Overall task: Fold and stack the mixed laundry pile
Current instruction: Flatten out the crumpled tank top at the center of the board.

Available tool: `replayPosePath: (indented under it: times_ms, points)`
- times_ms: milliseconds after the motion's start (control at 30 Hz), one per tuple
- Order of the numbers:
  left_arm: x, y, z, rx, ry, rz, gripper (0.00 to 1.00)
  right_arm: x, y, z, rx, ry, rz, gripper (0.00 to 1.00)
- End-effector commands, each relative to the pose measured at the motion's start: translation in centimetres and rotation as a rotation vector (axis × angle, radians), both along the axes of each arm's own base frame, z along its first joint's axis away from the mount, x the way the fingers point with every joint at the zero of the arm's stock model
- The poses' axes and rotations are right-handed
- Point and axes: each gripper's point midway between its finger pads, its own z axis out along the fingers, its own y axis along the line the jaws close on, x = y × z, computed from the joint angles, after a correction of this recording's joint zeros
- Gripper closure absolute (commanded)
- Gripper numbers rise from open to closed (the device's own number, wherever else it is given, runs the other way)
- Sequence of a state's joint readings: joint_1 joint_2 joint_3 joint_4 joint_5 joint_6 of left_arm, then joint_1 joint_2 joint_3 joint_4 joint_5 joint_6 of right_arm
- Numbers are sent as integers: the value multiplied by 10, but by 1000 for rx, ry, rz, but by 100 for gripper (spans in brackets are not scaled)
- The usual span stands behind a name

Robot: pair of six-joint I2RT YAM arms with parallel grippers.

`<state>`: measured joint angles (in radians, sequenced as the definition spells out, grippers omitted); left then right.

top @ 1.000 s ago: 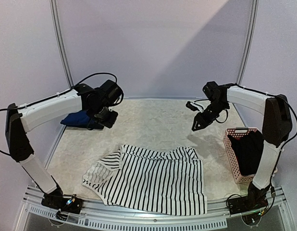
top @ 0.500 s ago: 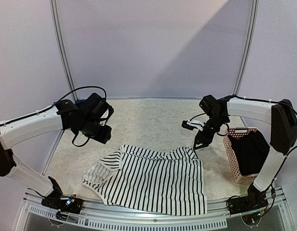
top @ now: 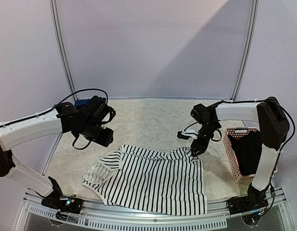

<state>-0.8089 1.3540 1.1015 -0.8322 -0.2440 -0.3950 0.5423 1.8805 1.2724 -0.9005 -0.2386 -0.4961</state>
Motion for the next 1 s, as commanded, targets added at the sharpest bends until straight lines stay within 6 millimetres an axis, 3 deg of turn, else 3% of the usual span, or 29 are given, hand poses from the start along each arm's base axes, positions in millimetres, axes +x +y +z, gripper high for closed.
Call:
replayPosePath:
  times_ms: [0,200,333,433,567,667,733,833,967]
  points:
    - [-7,1,-3,1,1,-5,58,5,5,6,20,-3,-15,67]
    - [-9,0,-5,1,6,-8,58,2,10,20,53,8,5,95]
    - [-11,-2,-5,11,13,-30,58,7,4,35,15,-30,27,100]
    - [-15,-6,-9,21,36,-75,58,26,-7,55,-41,-138,34,100]
    - [-33,-30,-20,-2,104,-217,59,71,-20,94,-14,-274,-85,100]
    - [-55,-53,-31,22,149,-348,59,84,-23,93,1,-270,-159,100]
    - [-61,-58,-45,69,192,-363,58,85,-21,84,3,-248,-166,100]
    - [-54,-52,-60,146,206,-293,59,84,-17,73,18,-217,-180,100]
    - [-38,-56,-66,156,168,-216,59,83,-13,69,43,-205,-193,100]
